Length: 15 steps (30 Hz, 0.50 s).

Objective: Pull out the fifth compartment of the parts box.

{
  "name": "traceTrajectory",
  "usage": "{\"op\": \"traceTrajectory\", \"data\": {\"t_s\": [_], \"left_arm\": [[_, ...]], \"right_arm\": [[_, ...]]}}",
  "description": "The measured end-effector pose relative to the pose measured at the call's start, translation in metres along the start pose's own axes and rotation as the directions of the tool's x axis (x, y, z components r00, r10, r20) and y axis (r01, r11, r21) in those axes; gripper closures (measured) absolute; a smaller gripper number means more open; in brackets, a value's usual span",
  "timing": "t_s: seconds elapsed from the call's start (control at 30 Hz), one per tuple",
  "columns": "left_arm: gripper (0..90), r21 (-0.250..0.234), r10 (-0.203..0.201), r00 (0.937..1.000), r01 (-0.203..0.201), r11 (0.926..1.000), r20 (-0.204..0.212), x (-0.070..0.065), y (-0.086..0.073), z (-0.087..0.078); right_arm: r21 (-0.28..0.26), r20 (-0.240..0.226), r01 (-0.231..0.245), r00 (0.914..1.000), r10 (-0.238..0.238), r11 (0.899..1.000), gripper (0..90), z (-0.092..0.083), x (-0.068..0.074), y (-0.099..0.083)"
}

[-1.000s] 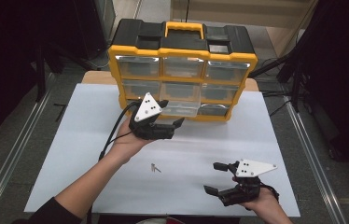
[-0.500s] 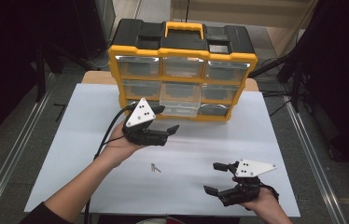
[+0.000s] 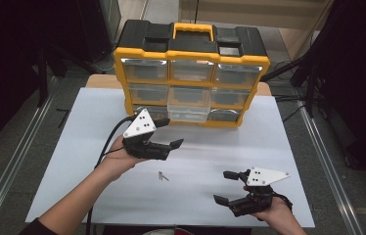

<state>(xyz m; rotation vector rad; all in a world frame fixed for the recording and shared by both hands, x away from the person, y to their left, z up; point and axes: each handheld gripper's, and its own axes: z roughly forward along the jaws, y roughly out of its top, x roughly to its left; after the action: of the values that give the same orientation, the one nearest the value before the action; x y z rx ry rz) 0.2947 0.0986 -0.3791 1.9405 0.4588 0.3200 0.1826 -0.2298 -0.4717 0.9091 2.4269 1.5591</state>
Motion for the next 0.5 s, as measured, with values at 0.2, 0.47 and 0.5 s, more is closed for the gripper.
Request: {"op": "traceTrajectory", "data": {"t_s": [0.2,0.47,0.5], "left_arm": [[25.6,0.01,0.001,0.9999,-0.001,0.9999,0.014,0.001,-0.011,-0.003],[25.6,0.019,-0.009,1.0,0.009,0.9998,0.001,0.005,-0.029,-0.007],[25.6,0.018,-0.012,0.9999,0.012,0.9998,0.0,0.006,-0.03,-0.008]], "right_arm": [[-0.001,-0.003,0.0,1.0,0.0,1.0,16.7,0.0,0.0,0.0],[0.001,-0.002,0.002,1.0,-0.002,1.0,16.7,0.001,0.0,0.0],[0.001,-0.002,0.001,1.0,-0.001,1.0,16.7,0.001,0.0,0.0]]}}
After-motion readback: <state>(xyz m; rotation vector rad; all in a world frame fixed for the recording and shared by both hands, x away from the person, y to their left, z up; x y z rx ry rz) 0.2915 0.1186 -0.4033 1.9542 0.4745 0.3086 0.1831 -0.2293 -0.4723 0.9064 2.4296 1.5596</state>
